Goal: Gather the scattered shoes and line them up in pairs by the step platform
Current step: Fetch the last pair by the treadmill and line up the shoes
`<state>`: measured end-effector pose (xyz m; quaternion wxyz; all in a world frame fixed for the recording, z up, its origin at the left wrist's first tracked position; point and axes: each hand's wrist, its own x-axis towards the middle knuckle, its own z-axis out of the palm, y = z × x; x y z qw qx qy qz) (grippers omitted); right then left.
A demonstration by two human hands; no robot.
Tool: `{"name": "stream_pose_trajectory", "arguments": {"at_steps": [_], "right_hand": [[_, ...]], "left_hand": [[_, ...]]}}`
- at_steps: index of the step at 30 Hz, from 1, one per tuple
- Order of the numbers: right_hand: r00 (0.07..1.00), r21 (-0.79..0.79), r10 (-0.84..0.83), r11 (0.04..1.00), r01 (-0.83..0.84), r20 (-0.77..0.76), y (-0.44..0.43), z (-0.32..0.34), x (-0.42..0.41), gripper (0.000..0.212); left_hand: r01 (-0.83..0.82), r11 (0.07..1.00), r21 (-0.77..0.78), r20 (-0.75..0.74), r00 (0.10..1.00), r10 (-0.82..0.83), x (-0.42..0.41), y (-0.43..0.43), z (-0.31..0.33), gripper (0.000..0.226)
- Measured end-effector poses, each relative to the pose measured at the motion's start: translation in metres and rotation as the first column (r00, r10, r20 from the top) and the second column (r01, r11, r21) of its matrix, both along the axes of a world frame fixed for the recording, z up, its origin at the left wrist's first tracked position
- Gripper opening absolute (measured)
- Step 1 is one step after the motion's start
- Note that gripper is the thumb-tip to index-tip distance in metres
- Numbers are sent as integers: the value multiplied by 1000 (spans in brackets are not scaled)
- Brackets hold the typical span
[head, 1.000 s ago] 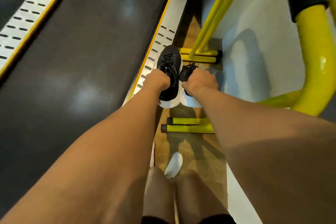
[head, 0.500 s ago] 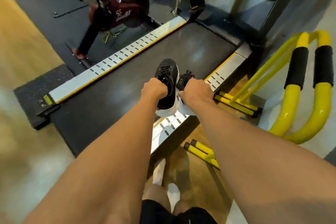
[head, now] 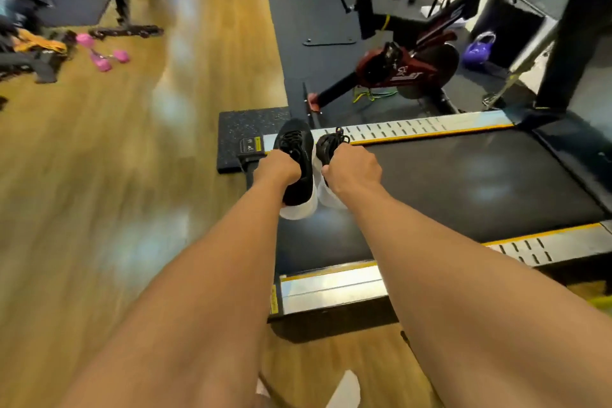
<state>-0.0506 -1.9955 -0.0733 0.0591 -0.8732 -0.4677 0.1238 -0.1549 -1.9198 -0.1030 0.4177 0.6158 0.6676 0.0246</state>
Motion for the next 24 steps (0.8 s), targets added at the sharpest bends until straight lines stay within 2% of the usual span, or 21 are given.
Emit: {"name": "stream_pose_trajectory", "arguments": {"at_steps": [4, 10, 13, 19, 24], "right_hand": [[987, 12, 158, 987, -159, 27, 53, 1, -96, 19], [916, 35, 395, 917, -398, 74, 135, 7, -241, 19], [870, 31, 488, 871, -491, 70, 169, 10, -302, 18], [785, 7, 616, 786, -618, 57, 237, 6, -409, 18], [697, 3, 712, 699, -715, 87, 313, 6, -497, 14]], "left_hand": [[-140, 987, -78, 54, 988, 144, -102, 46, -2, 44], [-328, 941, -87, 87, 938, 335, -249, 110, 0, 35], [-465, 875, -136, 89, 874, 478, -313, 130, 3, 31], [-639, 763, -101, 113, 754, 647, -425, 172, 5, 12], [-712, 693, -112, 142, 678, 721, -516, 224, 9, 16]]}}
